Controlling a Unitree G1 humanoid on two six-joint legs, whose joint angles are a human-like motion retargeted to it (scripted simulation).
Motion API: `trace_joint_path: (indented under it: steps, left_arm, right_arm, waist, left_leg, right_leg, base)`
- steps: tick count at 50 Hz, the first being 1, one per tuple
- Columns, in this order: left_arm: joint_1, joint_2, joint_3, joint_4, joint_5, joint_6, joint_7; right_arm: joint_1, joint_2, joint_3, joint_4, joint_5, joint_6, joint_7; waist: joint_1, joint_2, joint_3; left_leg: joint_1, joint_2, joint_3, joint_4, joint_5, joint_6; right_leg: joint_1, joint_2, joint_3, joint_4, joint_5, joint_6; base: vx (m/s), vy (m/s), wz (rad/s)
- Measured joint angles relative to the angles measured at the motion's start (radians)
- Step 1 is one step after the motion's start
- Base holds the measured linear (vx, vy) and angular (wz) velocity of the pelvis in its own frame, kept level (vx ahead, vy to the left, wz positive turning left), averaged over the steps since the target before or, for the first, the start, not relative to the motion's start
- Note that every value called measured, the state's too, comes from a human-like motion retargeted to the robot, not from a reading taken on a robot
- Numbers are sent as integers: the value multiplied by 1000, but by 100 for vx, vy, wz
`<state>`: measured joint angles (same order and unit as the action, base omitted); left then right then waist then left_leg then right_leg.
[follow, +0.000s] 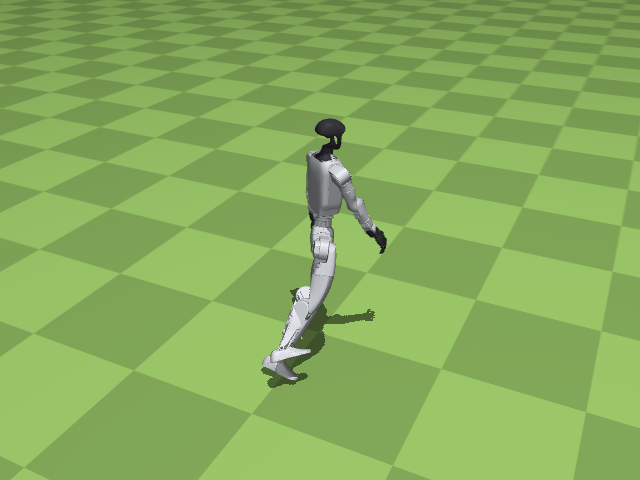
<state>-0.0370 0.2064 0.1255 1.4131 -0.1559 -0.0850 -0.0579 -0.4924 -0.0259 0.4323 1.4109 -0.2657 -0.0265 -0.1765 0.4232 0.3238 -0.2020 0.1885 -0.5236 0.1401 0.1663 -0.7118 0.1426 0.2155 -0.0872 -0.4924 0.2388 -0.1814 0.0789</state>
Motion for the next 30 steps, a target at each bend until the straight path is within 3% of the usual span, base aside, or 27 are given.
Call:
trace_joint_path:
  steps: [7, 15, 21, 22, 23, 24, 25, 30]
  left_arm:
    - [46, -38, -9, 93, -15, 25, -9]
    - [89, -33, -16, 37, -39, 7, -47]
    - [96, -30, -47, -14, -64, -6, -68]
    - [95, -30, -66, -22, -85, -18, -49]
    - [98, -31, -99, -34, -148, -52, 9]
    - [96, -22, -123, -45, -169, -67, 34]
    - [92, -9, -141, -55, -171, -74, 42]
    - [78, 44, -220, -123, -113, -83, 55]
  right_arm:
    - [-32, 15, 3, 0, -35, 9, -10]
    - [-79, 48, 61, -4, -26, -7, 12]
    - [-116, 40, 78, -13, -19, -4, 16]
    - [-119, 33, 85, -17, -7, 2, -2]
    - [-117, 20, 108, -22, 19, 17, -43]
    - [-123, 17, 113, -27, 36, 23, -68]
    - [-133, 18, 110, -32, 49, 25, -84]
    - [-150, -3, 110, -69, 62, 22, -120]
  waist:
    - [1, 11, 1]
    - [70, 36, -27]
    - [136, 121, -54]
    - [118, 42, 5]
    - [37, -234, 187]
    - [6, -290, 247]
    - [0, -237, 245]
    - [-16, -137, 252]
  left_leg:
    - [17, 0, 14, 9, 9, -1]
    - [-29, 0, -15, 49, -5, 8]
    - [-127, 0, -11, 117, -15, 22]
    - [-150, 62, -1, 49, 30, 7]
    - [-178, 249, 36, -178, 168, -42]
    - [-194, 401, 51, -254, 220, -68]
    - [-203, 535, 55, -254, 230, -82]
    - [-216, 557, 107, -217, 233, -95]
  right_leg:
    - [21, -2, 2, -3, -3, 1]
    - [22, 18, 37, -67, 49, -16]
    - [-15, 10, 60, -66, 148, -71]
    - [-22, -145, 64, -24, 155, -38]
    - [-30, -603, 70, 94, 139, 87]
    - [-36, -733, 73, 157, 126, 122]
    - [-42, -698, 74, 192, 113, 112]
    - [-69, -715, 54, 205, 110, 92]
  base:
    - [2, -1, 1]
    - [9, 22, -34]
    - [10, 54, -41]
    - [17, 86, 77]
    - [20, 92, 122]
    - [18, 86, 112]
    - [12, 65, 39]
    - [8, 48, 4]
